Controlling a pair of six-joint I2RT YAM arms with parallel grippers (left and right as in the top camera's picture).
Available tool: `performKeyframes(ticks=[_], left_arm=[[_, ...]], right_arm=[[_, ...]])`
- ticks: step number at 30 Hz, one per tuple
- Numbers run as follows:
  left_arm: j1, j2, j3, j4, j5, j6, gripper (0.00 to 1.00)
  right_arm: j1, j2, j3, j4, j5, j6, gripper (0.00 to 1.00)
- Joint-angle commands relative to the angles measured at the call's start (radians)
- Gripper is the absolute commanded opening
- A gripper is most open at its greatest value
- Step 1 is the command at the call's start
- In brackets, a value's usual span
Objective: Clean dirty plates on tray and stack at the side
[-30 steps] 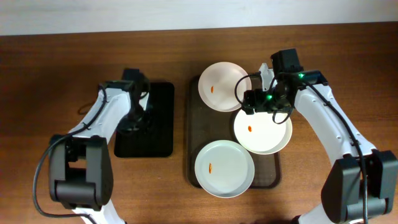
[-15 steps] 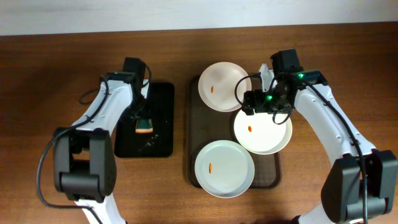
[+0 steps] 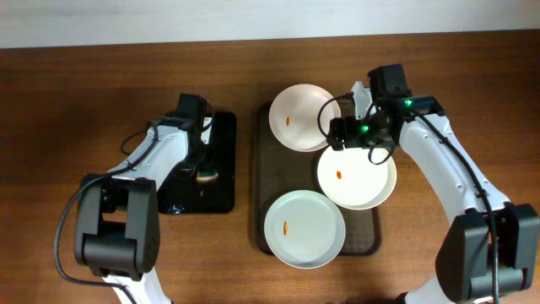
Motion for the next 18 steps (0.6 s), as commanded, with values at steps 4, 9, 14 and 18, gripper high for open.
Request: performKeyframes(ticks=[4, 9, 14, 18], left_arm=[[-0.005, 0.021, 0.135, -0.151, 0.004, 0.005, 0.65], [-0.005, 0.023, 0.124, -0.137, 0.004, 0.004, 0.42], [-0.022, 0.023, -0.038, 0.045, -0.01, 0.005, 0.37], [-0.021, 0.014, -0.051, 0.054, -0.012, 0.005, 0.0]], right_arm=[[0.006, 0.004, 0.01, 0.011, -0.005, 0.006, 0.9], [0.006, 0.004, 0.01, 0.015, -0.005, 0.006, 0.9], [0.006, 0.004, 0.01, 0.011, -0.005, 0.006, 0.9], [0.006, 0.004, 0.01, 0.012, -0.005, 0.006, 0.9]])
